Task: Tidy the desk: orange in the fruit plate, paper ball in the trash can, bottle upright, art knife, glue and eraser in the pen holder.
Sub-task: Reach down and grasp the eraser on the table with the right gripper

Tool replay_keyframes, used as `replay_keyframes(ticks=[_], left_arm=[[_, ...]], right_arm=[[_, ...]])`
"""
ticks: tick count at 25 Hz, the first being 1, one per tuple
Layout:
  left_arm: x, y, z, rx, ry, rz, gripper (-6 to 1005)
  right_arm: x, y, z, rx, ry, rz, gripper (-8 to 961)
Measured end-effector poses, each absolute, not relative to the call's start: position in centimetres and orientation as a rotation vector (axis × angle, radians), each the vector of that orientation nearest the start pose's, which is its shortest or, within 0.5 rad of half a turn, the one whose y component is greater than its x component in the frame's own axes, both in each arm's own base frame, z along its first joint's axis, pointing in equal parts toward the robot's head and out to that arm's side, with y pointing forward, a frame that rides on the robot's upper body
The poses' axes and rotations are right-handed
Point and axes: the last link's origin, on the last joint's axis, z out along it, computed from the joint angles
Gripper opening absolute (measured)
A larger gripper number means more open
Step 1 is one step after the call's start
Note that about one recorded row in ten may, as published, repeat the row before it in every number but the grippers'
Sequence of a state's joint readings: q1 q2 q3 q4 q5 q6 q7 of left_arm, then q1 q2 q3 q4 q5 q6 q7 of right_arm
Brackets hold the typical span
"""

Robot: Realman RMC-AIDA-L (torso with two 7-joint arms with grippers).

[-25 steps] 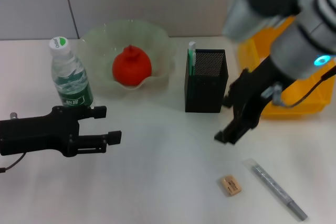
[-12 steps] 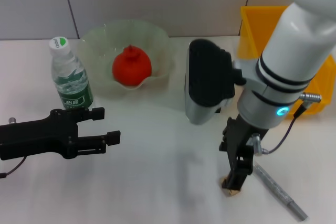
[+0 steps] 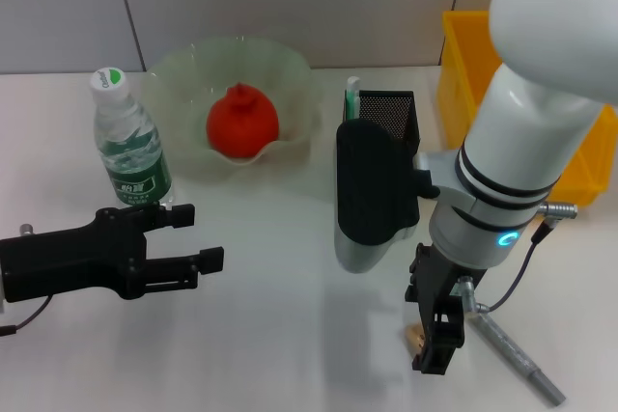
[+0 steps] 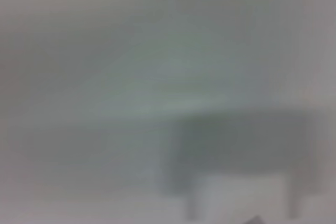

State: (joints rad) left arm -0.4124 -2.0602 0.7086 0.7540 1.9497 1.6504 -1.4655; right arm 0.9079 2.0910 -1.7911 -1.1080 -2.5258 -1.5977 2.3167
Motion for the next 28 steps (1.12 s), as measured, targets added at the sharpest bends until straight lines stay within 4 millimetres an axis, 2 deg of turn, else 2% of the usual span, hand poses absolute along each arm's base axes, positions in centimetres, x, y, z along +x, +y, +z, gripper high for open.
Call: replay_keyframes(ticks=[14,24,28], left_arm=[[-28.5,30.2,2.1,-2.688,-0.75,-0.735,860],[-28.5,30.2,2.2,-2.683,-0.752,-0.733,860],[-28.5,30.3,2.2,-2.682,-0.752,-0.733,860]], right_arm=[[13.7,33.6,-9.1,-2.916,0.062,-1.105,810],[13.8,33.6,-9.2,-2.913,0.064,-1.107,810],[13.8,33.5,-9.3,-2.91,0.06,-1.115,753]])
